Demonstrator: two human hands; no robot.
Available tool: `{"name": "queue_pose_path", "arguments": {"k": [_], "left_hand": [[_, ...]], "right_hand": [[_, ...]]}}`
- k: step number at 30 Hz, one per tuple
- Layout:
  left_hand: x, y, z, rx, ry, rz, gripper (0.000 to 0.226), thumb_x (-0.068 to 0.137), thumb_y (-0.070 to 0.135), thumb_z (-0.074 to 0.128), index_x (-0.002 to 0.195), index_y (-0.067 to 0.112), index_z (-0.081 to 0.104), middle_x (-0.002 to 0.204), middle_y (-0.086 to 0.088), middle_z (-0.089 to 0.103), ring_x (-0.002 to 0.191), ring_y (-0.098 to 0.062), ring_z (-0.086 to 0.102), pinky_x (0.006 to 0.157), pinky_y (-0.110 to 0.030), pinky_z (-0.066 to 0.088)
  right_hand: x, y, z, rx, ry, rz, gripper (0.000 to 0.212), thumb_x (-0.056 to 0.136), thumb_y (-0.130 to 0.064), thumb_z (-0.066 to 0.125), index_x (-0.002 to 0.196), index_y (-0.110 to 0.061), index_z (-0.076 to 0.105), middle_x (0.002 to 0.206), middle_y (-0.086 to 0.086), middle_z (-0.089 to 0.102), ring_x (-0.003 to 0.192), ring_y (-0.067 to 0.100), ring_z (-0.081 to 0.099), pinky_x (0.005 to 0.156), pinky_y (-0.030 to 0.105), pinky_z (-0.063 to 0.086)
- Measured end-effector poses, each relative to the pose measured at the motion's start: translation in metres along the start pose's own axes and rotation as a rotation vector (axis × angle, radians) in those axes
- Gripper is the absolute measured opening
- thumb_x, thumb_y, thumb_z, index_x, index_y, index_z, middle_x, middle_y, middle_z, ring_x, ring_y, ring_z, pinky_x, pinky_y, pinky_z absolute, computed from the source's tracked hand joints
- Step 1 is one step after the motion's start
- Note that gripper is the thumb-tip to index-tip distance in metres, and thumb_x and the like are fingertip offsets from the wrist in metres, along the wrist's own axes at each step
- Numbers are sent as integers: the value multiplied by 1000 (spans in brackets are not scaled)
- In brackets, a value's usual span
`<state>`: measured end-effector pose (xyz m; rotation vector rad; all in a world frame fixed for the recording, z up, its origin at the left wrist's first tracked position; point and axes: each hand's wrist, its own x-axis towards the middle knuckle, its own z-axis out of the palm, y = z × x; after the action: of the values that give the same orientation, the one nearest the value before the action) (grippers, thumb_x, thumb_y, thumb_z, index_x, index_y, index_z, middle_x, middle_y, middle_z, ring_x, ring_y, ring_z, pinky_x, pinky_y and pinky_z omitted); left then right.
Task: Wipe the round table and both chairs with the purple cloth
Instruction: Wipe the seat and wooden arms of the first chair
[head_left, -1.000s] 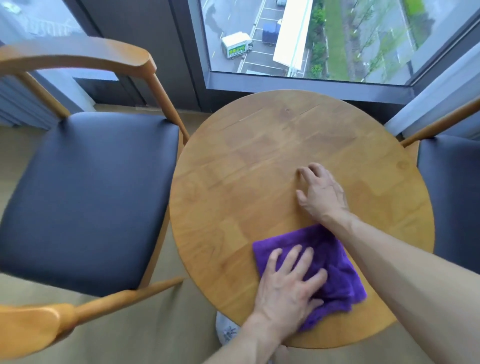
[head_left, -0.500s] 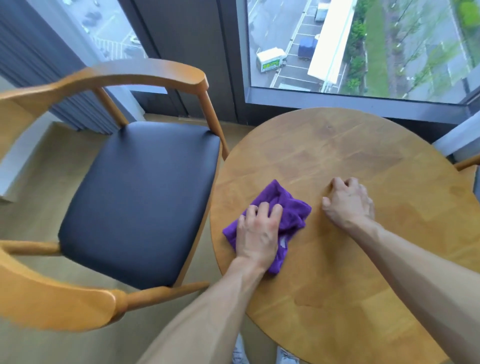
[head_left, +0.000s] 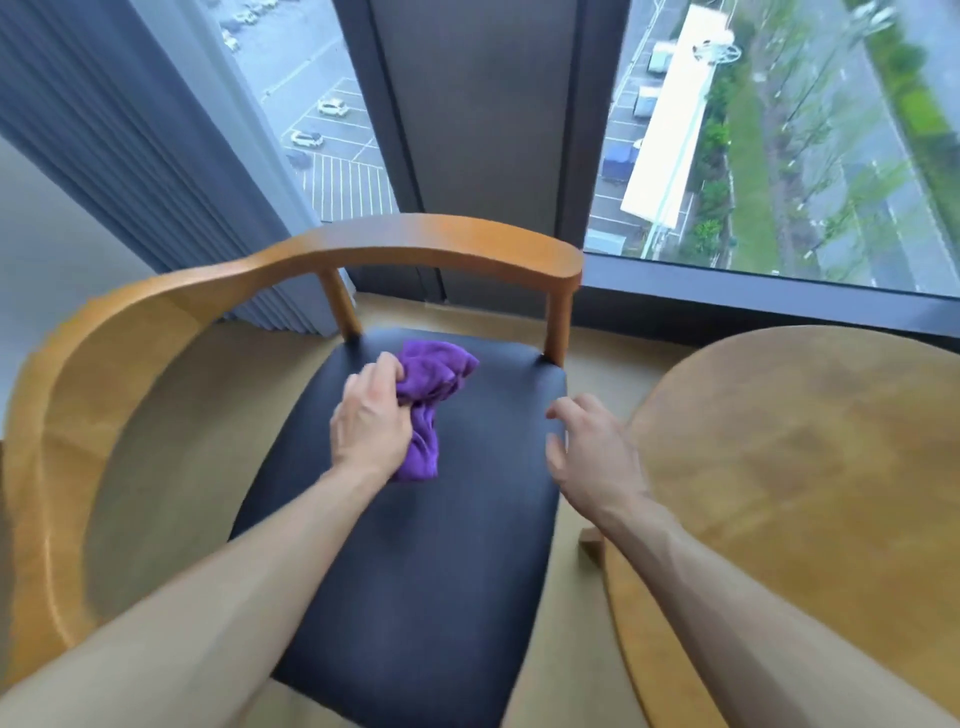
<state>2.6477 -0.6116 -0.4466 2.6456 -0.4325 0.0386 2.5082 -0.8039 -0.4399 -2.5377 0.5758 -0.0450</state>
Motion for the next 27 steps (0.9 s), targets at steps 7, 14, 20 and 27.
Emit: {"name": "queue_pose_path", "arguments": {"k": [7,14,20,27], "left_hand": [[83,-142,-7,44,-20,10,24,86,9,60,106,19,52,103,-9,61,96,-35,54,71,-44,46],[88,-182,47,252,-209,-133,52,97,45,52,144,27,39,129,-12,47,117,-37,44,91,-55,42],[90,-153,75,274,-51,-263,48,92,32,65,131,14,45,120,-22,46,109,-44,47,79,-58,46],[53,-16,135,69,-110,116,32,80,36,69,109,23,62,104,-11,57,90,-36,56,66,-43,48]], "right_hand": [[53,-62,106,-87,-177,158,48,95,-27,49,143,-27,41,142,1,41,126,26,43,96,37,45],[73,-55,146,-288,-148,183,52,94,-40,50,143,-36,34,141,-1,37,123,26,39,91,40,41],[85,-42,153,-304,-74,156,44,91,-43,53,133,-35,41,127,-1,41,110,25,42,83,38,44],[83,-23,158,-276,91,159,27,81,-21,64,106,-15,59,106,8,55,90,32,52,68,41,45]]}}
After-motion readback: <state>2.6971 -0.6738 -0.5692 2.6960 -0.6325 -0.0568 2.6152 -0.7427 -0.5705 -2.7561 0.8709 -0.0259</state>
